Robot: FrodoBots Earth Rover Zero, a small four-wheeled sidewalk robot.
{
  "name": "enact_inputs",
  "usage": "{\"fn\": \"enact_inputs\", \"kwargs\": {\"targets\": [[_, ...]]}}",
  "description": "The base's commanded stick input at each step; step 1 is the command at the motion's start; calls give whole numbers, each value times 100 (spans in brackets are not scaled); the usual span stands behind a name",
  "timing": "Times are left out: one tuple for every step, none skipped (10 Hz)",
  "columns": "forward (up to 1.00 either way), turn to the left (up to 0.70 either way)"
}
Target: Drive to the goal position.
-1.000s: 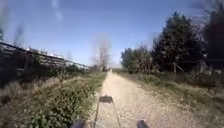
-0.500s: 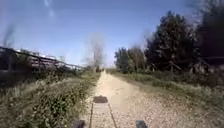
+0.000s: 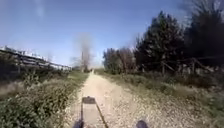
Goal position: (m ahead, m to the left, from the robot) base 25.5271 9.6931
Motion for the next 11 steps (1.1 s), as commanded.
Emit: {"fn": "enact_inputs", "kwargs": {"targets": [[70,0],[70,0],[70,0],[70,0],[70,0],[70,0],[70,0],[70,0],[70,0],[70,0],[70,0]]}}
